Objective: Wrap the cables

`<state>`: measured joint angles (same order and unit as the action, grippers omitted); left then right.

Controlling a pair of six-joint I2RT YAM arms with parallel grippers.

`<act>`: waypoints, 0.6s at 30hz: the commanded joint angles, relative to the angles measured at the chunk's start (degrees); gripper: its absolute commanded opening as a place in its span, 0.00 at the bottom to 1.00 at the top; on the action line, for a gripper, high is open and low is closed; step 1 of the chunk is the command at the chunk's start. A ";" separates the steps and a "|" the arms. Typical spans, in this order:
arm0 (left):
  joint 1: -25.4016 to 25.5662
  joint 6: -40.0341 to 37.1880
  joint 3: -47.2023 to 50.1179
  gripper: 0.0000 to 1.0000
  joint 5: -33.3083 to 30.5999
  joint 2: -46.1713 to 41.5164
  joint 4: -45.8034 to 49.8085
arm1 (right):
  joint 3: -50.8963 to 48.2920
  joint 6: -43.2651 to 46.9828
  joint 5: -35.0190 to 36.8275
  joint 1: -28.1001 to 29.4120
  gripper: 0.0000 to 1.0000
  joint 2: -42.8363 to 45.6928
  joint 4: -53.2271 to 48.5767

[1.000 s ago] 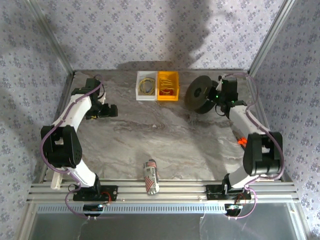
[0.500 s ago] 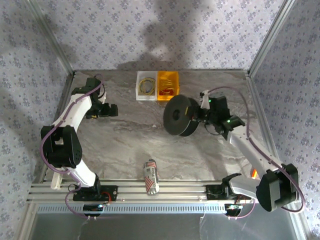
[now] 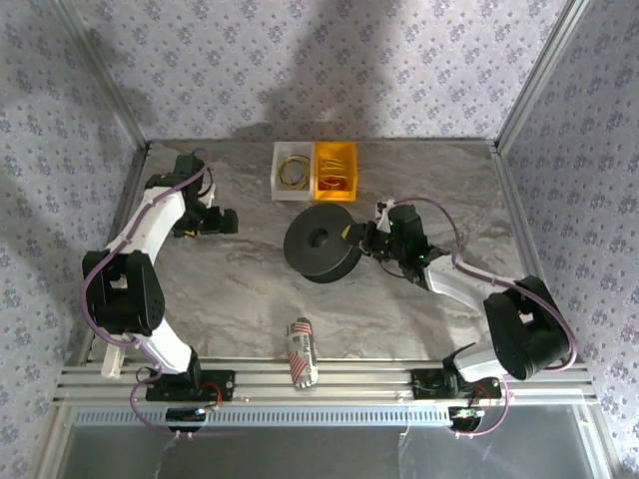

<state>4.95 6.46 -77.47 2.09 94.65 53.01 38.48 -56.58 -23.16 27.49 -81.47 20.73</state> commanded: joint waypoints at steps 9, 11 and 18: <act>0.45 -1.25 -3.56 1.00 -0.24 0.28 3.25 | 10.34 16.61 -4.82 -3.55 0.00 -10.57 -26.92; 0.41 -1.46 -3.73 1.00 -0.33 0.27 3.32 | 13.49 22.70 -5.08 -3.79 0.00 -12.45 -34.07; 0.43 -1.75 -3.88 1.00 -0.77 0.52 3.50 | 12.17 25.29 -6.69 -4.02 0.00 -17.68 -36.10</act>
<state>5.02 5.54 -79.90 1.91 94.65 54.46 54.83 -38.13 -33.61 22.57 -94.48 0.58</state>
